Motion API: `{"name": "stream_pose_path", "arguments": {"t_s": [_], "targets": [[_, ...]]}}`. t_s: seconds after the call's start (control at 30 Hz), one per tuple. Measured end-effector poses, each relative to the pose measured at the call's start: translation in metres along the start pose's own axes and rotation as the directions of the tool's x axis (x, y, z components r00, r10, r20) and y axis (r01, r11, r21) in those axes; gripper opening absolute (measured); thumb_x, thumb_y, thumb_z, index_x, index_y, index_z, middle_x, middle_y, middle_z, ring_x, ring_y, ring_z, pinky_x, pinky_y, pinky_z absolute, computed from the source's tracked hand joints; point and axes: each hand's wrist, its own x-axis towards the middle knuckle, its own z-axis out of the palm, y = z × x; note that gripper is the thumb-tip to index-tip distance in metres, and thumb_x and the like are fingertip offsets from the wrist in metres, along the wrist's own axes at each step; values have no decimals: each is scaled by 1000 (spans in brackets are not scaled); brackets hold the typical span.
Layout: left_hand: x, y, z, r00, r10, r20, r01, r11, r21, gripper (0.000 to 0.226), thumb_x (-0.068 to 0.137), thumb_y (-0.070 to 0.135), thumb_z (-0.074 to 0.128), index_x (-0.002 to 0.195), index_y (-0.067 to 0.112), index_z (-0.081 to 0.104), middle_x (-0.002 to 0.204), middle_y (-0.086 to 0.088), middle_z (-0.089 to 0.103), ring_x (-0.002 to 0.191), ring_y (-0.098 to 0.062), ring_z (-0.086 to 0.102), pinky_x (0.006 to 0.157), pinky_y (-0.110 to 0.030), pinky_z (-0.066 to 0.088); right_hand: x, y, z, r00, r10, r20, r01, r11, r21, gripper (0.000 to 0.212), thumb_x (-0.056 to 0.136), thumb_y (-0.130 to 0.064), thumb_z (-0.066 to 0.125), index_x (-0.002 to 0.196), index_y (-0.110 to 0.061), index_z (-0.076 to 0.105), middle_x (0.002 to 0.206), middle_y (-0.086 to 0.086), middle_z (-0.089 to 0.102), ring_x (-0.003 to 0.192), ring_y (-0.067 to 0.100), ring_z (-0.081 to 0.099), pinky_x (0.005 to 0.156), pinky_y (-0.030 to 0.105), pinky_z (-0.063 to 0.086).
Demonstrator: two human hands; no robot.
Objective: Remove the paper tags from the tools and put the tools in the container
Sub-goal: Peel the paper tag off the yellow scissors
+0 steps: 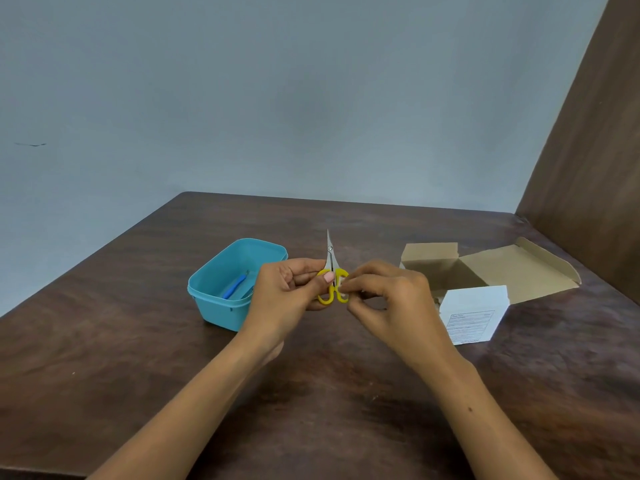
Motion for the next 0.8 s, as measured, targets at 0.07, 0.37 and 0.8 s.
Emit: {"name": "stream_pose_path", "arguments": {"t_s": [0.07, 0.37, 0.8], "targets": [[1, 0, -1, 1000, 2, -1, -2, 1000, 2, 16, 84, 7, 65, 98, 9, 72, 83, -4, 76, 71, -8, 71, 62, -20, 57, 0, -2, 1, 999, -9, 32, 9, 1000, -1, 12, 74, -9, 65, 80, -12, 76, 84, -2, 69, 70, 5, 64, 64, 24, 54], [0, -1, 0, 1000, -6, 3, 6, 1000, -28, 13, 85, 6, 65, 94, 12, 73, 76, -4, 76, 70, -10, 70, 62, -21, 57, 0, -7, 5, 999, -36, -13, 36, 999, 18, 10, 76, -7, 67, 81, -10, 76, 85, 0, 69, 76, 7, 64, 67, 21, 53], [2, -1, 0, 1000, -8, -24, 6, 996, -86, 14, 84, 4, 65, 96, 6, 71, 73, -2, 75, 67, -8, 69, 57, -17, 54, 0, -9, 4, 997, -74, -9, 73, 997, -18, 12, 71, -3, 67, 77, -9, 75, 85, 0, 69, 76, 13, 66, 67, 27, 54]]}}
